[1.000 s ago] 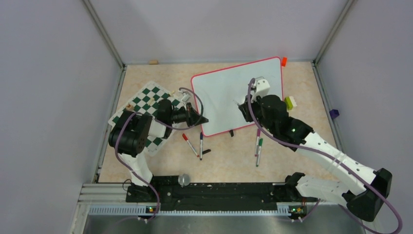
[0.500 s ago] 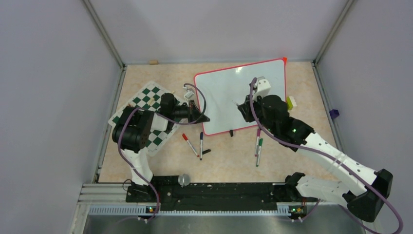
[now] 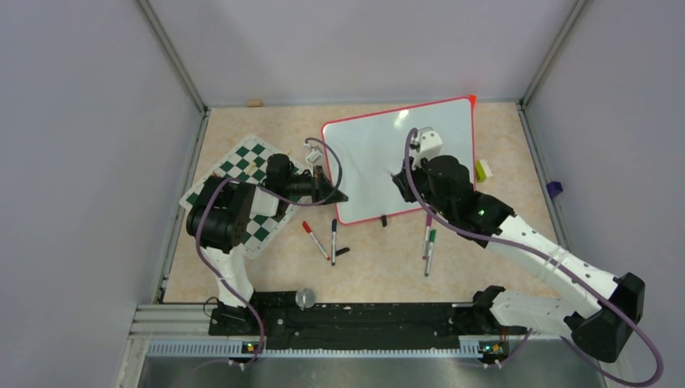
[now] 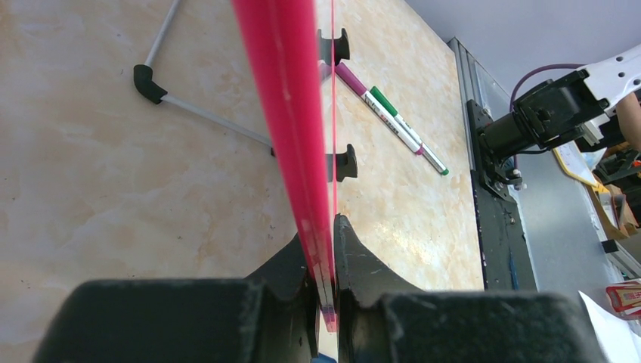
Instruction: Write a sentence on the whiteboard
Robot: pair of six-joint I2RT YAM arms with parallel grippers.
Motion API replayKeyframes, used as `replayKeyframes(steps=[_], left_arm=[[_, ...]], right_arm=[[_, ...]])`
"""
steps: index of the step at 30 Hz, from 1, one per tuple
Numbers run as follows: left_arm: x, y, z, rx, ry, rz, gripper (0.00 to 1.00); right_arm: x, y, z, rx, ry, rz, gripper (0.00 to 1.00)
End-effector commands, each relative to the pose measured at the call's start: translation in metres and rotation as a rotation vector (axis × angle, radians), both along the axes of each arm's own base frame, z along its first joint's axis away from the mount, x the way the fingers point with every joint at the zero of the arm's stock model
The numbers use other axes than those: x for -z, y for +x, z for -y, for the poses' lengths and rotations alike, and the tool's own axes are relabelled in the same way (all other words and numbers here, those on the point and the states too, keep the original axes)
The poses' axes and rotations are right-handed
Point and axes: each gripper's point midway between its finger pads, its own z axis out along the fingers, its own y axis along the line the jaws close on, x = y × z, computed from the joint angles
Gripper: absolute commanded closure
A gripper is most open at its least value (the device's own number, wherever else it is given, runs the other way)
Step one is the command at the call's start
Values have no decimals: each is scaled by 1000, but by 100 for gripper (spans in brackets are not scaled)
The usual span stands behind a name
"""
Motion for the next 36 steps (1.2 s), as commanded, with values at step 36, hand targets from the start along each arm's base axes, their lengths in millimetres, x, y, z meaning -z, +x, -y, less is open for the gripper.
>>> replayKeyframes(steps=[36], left_arm=[[19, -8, 0, 48, 54, 31, 100]], right_arm=[[-31, 34, -25, -22, -26, 76, 100]])
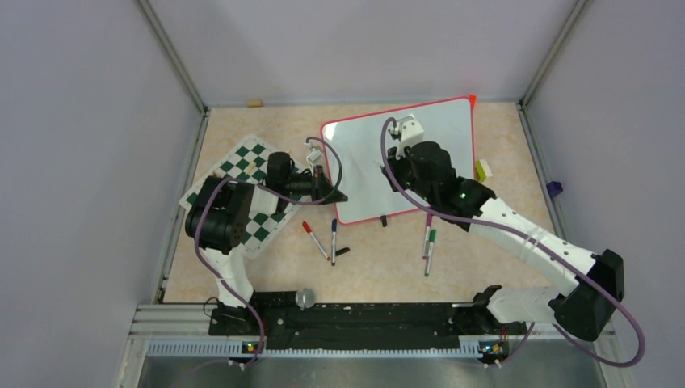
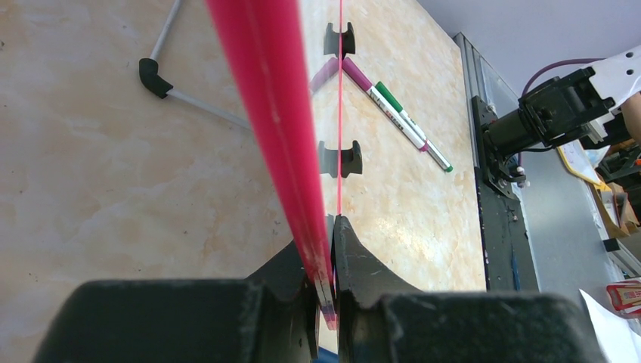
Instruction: Write a sentence on the whiteboard
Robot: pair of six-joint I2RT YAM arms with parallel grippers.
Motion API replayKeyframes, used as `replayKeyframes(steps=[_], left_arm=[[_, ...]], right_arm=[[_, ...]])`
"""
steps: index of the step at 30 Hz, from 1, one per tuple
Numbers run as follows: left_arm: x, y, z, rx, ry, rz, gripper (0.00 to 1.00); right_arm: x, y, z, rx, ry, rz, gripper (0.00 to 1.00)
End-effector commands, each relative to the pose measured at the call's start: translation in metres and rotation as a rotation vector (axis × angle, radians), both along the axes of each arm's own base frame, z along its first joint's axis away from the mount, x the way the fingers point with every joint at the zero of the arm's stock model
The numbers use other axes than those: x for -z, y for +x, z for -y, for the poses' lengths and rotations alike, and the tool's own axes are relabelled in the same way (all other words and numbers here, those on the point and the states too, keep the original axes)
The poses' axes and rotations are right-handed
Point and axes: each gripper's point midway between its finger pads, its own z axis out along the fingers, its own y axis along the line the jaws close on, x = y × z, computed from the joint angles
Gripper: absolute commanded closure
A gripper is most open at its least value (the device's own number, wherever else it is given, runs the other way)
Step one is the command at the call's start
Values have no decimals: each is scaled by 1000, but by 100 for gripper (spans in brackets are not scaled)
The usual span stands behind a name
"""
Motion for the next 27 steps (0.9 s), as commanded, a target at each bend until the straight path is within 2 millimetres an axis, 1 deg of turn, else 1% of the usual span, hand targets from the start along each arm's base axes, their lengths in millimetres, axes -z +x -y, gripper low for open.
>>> replayKeyframes(steps=[1, 5, 9, 15, 21, 27], left_arm=[[16, -10, 2, 50, 24, 40, 100], [14, -11, 2, 52, 21, 33, 100], [13, -11, 2, 53, 19, 34, 100], [13, -12, 3, 66, 13, 34, 100], [13, -12, 3, 72, 10, 28, 100], [14, -11, 3, 66, 13, 27, 100]], right_arm=[[-33, 6, 4, 17, 51, 82, 100], [-33, 7, 4, 23, 47, 83, 100], [-33, 14, 1, 43, 46, 68, 100], [-46, 26, -19, 16, 85, 72, 100], [-51, 41, -40, -8, 76, 55, 100], [-60, 53, -53, -6, 59, 63, 100]])
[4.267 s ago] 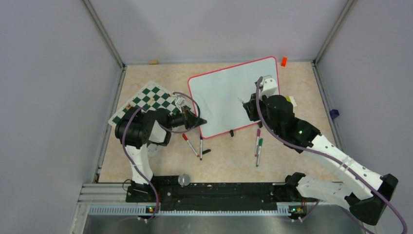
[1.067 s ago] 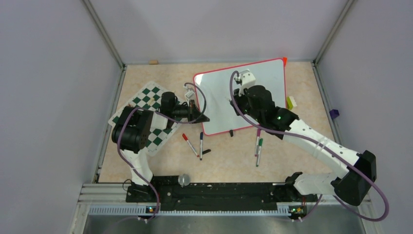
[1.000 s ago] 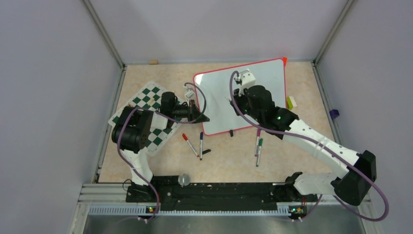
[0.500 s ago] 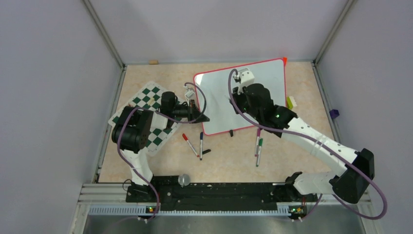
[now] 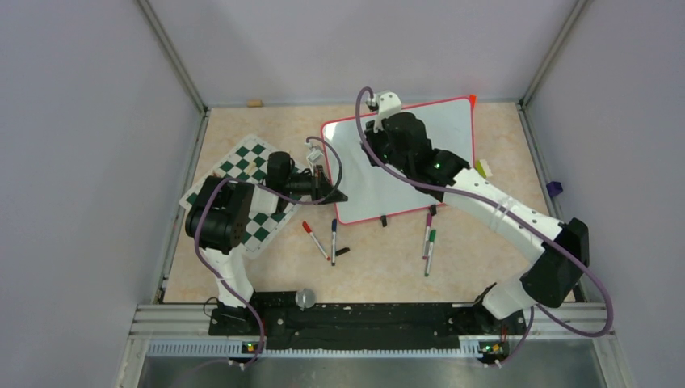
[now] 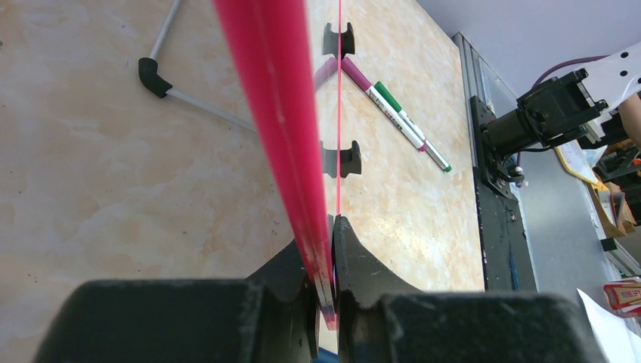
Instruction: Write a sentence on the whiteboard
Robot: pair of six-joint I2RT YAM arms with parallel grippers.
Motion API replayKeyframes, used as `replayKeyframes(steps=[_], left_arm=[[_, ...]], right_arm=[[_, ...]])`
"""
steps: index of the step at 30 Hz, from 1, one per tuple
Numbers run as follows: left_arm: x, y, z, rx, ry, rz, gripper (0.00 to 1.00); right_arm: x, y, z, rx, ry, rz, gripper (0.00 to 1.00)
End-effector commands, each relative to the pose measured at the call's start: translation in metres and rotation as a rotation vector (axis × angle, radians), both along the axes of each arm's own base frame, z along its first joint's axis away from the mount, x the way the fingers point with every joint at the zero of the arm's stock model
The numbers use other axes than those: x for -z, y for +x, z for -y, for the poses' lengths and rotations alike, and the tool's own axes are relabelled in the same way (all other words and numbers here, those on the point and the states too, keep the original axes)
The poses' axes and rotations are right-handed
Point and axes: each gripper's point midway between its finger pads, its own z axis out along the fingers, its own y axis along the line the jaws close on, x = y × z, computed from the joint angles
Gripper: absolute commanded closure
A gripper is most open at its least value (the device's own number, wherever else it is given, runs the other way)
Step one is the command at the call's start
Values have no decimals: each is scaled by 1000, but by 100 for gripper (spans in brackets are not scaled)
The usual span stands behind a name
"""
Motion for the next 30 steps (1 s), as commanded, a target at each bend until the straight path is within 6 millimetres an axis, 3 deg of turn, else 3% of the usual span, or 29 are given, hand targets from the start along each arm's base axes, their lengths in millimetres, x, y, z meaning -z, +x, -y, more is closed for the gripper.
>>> replayKeyframes(steps=[1, 21, 30], left_arm=[[14, -12, 3, 65, 11, 30, 100], [15, -13, 2, 65, 14, 30, 100], [16, -13, 3, 71, 13, 32, 100]], right_arm=[[-30, 10, -10, 0, 30, 50, 100], [-20, 40, -49, -44, -10, 31, 100], [-21, 46, -55, -41, -12, 38, 100]])
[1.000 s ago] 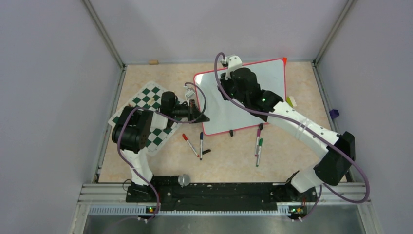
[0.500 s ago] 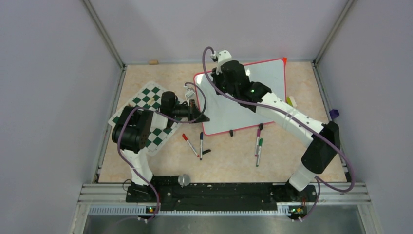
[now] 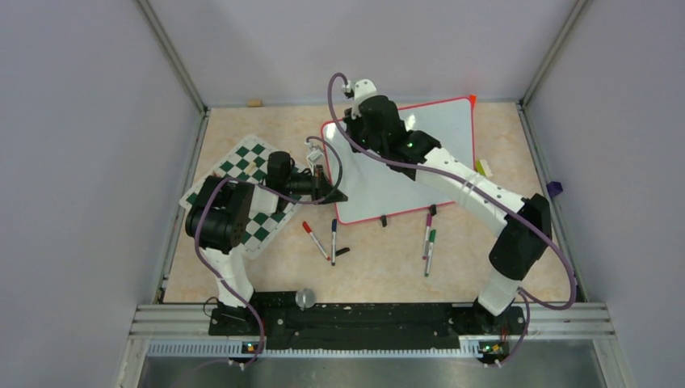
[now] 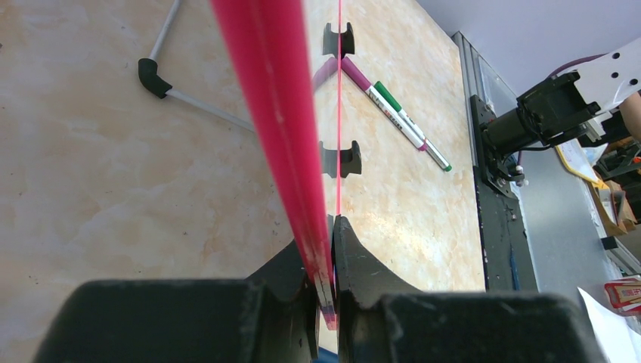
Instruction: Write a sentence on the whiteboard
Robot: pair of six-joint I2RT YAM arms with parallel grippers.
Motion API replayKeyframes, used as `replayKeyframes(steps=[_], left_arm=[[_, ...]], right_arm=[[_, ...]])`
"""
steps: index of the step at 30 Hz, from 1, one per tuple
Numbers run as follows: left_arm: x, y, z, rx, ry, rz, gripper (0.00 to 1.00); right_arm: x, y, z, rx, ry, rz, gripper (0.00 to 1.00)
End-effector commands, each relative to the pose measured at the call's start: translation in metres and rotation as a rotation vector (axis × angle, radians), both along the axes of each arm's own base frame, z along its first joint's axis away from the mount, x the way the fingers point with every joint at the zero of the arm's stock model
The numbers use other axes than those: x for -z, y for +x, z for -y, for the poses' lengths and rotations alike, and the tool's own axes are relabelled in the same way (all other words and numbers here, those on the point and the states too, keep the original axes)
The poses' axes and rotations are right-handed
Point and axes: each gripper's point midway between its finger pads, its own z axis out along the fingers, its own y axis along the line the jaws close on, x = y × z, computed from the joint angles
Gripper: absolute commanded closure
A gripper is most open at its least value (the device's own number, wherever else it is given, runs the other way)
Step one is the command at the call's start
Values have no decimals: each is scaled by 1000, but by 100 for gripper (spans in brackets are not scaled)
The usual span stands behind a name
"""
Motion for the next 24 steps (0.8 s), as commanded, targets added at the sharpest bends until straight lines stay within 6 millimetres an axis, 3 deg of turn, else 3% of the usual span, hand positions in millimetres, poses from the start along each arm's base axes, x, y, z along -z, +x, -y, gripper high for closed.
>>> replayKeyframes(steps=[1, 16, 24], left_arm=[[15, -13, 3, 66, 13, 32, 100], [14, -13, 3, 67, 13, 37, 100], [14, -13, 2, 67, 15, 41, 100]], right_arm=[[-25, 5, -9, -10, 33, 56, 100], [-1, 9, -4, 16, -24, 16, 100], [14, -5, 4, 5, -40, -21, 100]])
